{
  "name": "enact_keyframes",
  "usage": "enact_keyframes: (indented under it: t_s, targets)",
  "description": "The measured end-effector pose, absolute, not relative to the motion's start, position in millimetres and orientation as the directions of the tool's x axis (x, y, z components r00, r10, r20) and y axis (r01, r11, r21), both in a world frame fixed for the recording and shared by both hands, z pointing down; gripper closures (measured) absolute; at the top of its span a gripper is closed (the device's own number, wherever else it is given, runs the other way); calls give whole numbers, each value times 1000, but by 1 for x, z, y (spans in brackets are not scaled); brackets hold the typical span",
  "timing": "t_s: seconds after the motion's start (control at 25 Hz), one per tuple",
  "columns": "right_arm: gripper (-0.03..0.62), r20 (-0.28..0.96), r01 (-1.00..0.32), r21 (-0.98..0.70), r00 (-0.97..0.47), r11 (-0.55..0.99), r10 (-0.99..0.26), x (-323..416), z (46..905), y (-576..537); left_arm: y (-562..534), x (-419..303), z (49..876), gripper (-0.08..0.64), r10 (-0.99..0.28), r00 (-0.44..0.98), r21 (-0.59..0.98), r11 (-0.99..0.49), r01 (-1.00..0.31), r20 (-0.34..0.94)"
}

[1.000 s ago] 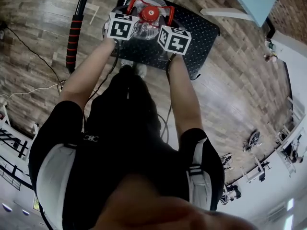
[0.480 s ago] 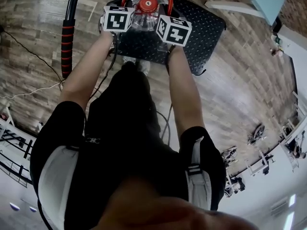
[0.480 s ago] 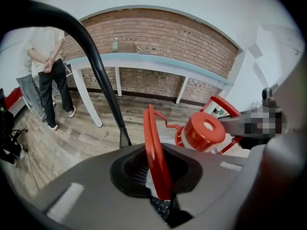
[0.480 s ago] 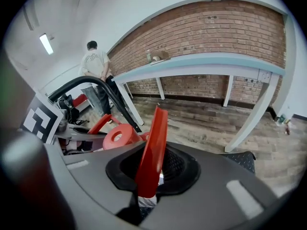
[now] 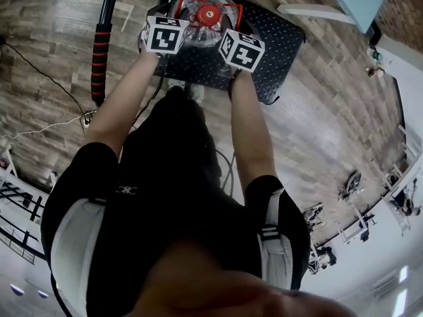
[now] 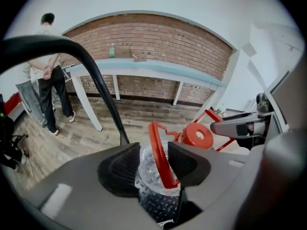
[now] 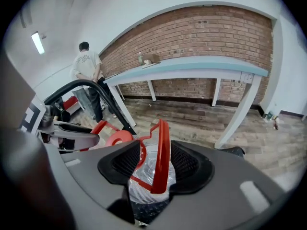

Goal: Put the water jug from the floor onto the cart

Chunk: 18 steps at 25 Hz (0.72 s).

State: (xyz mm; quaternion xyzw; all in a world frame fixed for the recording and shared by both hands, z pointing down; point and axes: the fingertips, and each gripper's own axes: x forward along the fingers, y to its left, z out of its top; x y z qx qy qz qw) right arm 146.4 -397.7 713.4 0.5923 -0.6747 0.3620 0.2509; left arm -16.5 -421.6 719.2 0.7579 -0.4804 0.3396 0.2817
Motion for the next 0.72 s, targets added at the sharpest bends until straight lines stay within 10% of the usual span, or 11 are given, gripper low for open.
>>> enact_keyframes:
  t_s: [0.24,0.32,0.72]
  targets:
    - [392,727,-982,-178,-94,-55,-681,153,667,-383,-393,-28,682,494,-521,279,142,-287,-947,807]
    - [503,708,-984,-169,-77,-63,-702,155,647,-375,-385,-28,664,558,-534,265,135,-269,-954,803]
    - [580,468,-961,-262,-206,87,-859,148,514,-332,-349,0,529,560,-675,337,151,-320,-935,657]
